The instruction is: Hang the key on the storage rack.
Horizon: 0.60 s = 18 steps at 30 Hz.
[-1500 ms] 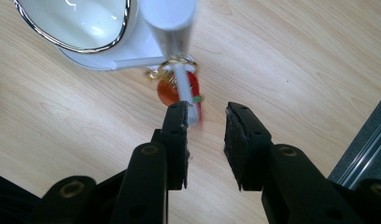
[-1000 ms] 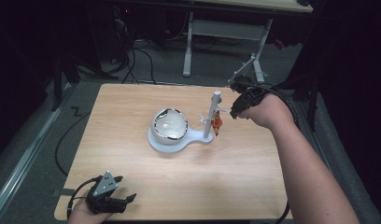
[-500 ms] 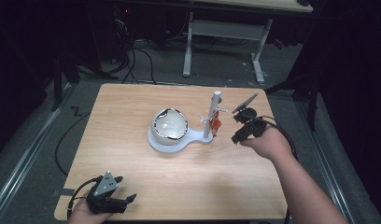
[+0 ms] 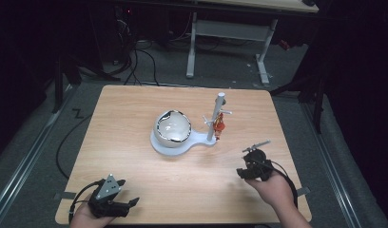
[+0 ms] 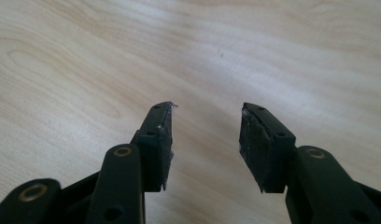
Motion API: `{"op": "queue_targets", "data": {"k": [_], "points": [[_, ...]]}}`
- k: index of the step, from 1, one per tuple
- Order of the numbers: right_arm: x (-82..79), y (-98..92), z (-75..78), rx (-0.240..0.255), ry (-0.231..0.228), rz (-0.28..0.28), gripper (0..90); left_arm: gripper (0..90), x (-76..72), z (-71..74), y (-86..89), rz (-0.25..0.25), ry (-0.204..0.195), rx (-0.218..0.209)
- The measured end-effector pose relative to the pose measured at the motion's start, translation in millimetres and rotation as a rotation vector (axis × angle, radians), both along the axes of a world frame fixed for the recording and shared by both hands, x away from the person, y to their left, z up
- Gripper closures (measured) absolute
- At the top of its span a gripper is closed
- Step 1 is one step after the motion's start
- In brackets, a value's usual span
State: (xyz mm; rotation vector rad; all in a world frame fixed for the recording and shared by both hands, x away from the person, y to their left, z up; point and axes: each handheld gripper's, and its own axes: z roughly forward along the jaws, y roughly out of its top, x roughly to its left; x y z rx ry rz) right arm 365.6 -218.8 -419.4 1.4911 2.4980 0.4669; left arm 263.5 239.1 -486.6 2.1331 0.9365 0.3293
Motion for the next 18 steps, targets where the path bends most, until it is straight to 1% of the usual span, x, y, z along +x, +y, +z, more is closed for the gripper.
{"op": "queue_targets", "data": {"k": [2,3,4,5,6,7,8,9,10,11,12,14,15,17,18], "points": [[-11.9,-2.9,-7.4,0.034,-0.034,-0.026,53.6,19.5,0.1,0.4,0.2,0.001,-0.002,-0.001],[-24.8,-5.6,-15.1,0.049,-0.085,-0.044,52.7,19.5,0.4,0.4,0.3,0.001,-0.002,-0.003],[-24.8,-5.6,-15.1,0.049,-0.085,-0.044,52.7,19.5,0.6,0.3,0.2,0.001,-0.003,-0.004],[-29.2,-7.3,-17.7,0.059,-0.109,-0.057,52.0,19.4,1.2,0.5,0.2,0.000,-0.005,-0.003],[-38.4,-11.4,-22.9,0.083,-0.183,-0.099,51.2,19.4,1.5,0.8,0.2,-0.001,-0.006,-0.004],[-44.5,-14.9,-27.2,0.106,-0.233,-0.114,52.4,19.4,1.8,1.4,0.0,0.001,-0.008,-0.006],[-49.6,-18.8,-31.3,0.139,-0.248,-0.100,51.4,19.4,2.2,2.7,-0.2,0.004,-0.015,-0.009],[-50.6,-22.4,-26.4,0.161,-0.281,-0.097,48.3,19.3,2.4,3.4,-0.3,0.007,-0.018,-0.012],[-50.6,-22.4,-26.4,0.161,-0.281,-0.097,48.3,19.3,2.4,4.2,-0.5,0.011,-0.023,-0.017],[-51.6,-24.1,-25.5,0.151,-0.329,-0.091,48.1,19.3,2.4,4.9,-0.4,0.015,-0.029,-0.014],[-50.4,-25.3,-27.1,0.139,-0.335,-0.090,47.0,19.1,2.8,5.3,0.1,0.023,-0.032,-0.015],[-46.2,-25.6,-31.6,0.152,-0.303,-0.078,44.7,19.0,3.5,5.0,1.8,0.037,-0.029,-0.021],[-45.1,-25.3,-32.2,0.151,-0.301,-0.068,44.2,19.0,3.9,4.5,3.0,0.044,-0.027,-0.025],[-44.2,-24.5,-33.0,0.142,-0.317,-0.040,43.6,19.0,4.6,3.4,5.1,0.053,-0.021,-0.029],[-43.9,-24.3,-33.5,0.142,-0.315,-0.035,43.6,19.0,5.2,2.5,6.6,0.062,-0.017,-0.032]]}}
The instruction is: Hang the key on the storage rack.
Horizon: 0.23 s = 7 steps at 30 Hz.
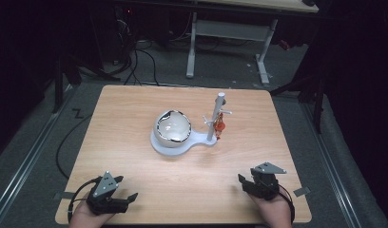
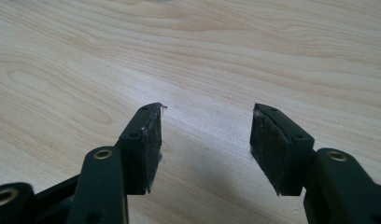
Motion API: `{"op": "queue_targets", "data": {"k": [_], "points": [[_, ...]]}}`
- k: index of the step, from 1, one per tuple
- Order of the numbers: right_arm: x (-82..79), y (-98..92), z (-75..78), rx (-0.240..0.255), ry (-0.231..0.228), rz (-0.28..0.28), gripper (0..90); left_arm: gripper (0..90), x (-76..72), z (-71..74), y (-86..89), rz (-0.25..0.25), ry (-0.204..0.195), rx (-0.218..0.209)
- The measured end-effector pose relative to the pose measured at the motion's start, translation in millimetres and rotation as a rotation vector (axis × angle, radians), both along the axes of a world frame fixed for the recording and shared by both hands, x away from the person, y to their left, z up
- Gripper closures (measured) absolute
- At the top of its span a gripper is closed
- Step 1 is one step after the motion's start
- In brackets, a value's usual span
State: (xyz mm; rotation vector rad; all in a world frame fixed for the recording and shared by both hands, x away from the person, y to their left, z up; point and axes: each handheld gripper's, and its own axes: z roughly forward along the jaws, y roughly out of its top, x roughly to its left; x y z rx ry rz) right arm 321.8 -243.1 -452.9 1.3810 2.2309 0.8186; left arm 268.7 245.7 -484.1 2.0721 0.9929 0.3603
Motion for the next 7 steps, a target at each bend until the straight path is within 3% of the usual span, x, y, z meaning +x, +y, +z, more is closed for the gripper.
{"op": "queue_targets", "data": {"k": [7], "points": [[0.5,2.3,-5.0,0.005,0.034,0.018,43.9,19.1,1.2,0.9,-1.9,-0.013,-0.002,-0.002]]}}
